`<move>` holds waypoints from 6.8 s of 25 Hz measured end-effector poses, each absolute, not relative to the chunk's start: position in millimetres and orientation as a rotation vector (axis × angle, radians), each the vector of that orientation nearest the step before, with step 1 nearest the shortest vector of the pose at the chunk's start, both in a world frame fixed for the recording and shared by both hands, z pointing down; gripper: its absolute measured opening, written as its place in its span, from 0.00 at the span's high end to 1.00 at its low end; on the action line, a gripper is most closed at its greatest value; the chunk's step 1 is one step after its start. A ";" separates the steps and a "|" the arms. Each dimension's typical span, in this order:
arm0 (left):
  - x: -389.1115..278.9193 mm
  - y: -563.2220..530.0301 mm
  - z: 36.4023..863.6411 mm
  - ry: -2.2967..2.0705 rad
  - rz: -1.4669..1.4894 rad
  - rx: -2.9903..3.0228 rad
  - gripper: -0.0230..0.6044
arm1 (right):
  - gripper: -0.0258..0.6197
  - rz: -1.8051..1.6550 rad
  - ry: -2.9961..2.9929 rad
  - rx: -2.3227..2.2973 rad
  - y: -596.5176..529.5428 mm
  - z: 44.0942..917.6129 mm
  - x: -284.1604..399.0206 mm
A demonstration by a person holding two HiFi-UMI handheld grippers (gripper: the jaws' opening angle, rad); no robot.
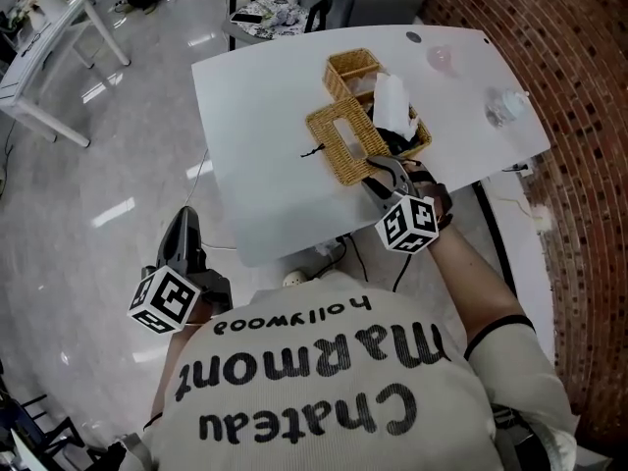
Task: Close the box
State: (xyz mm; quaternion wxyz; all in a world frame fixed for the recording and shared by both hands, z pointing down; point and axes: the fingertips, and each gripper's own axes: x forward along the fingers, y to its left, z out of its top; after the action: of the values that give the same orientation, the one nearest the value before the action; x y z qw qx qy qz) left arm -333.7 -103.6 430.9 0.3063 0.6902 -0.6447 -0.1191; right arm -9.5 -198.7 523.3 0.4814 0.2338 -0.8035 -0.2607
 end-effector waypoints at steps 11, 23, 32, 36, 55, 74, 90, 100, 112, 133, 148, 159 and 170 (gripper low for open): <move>-334.1 -123.1 425.3 -1.688 -0.305 1.872 0.96 | 0.76 -0.488 -2.106 0.803 -204.1 500.9 -8.8; -330.0 -144.7 424.3 -1.673 -0.289 1.907 0.96 | 0.77 -0.411 -2.167 0.990 -209.8 491.9 -6.4; -312.9 -157.5 424.2 -1.657 -0.275 1.927 0.96 | 0.78 -0.339 -2.221 1.103 -216.0 480.0 0.0; -299.2 -163.5 418.8 -1.659 -0.274 1.937 0.96 | 0.78 -0.291 -2.274 1.132 -217.6 472.7 4.9; -227.8 -161.8 405.4 -1.722 -0.268 1.885 0.96 | 0.77 -0.283 -2.445 1.042 -229.6 452.9 27.3; -203.1 -149.7 399.2 -1.782 -0.287 1.854 0.96 | 0.77 -0.247 -2.498 1.034 -238.1 442.8 51.8; -200.3 -144.6 394.4 -1.800 -0.287 1.842 0.96 | 0.80 -0.195 -2.500 1.094 -244.6 438.9 79.8; -194.3 -143.4 396.5 -1.797 -0.285 1.844 0.96 | 0.80 -0.237 -2.438 1.137 -250.3 437.3 97.1; -195.0 -143.0 398.1 -1.800 -0.290 1.830 0.96 | 0.77 0.116 -2.505 1.278 -263.5 448.1 118.0; -196.6 -145.7 406.5 -1.809 -0.281 1.806 0.96 | 0.73 0.395 -2.518 1.364 -273.5 466.2 136.3; -199.4 -143.0 410.5 -1.813 -0.282 1.797 0.96 | 0.73 0.598 -2.449 1.479 -275.6 477.9 143.1; -194.0 -146.6 411.0 -1.794 -0.264 1.808 0.96 | 0.70 0.690 -2.377 1.548 -278.4 486.8 151.8; -196.0 -150.0 410.1 -1.795 -0.262 1.809 0.96 | 0.69 0.725 -2.342 1.550 -280.9 492.6 153.9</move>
State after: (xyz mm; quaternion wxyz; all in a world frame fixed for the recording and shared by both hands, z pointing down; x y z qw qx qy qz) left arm -196.0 -150.0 410.1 0.2858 0.6768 -0.6713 -0.0981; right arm 153.9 -280.9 492.6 0.1202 0.5306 -0.8015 0.2481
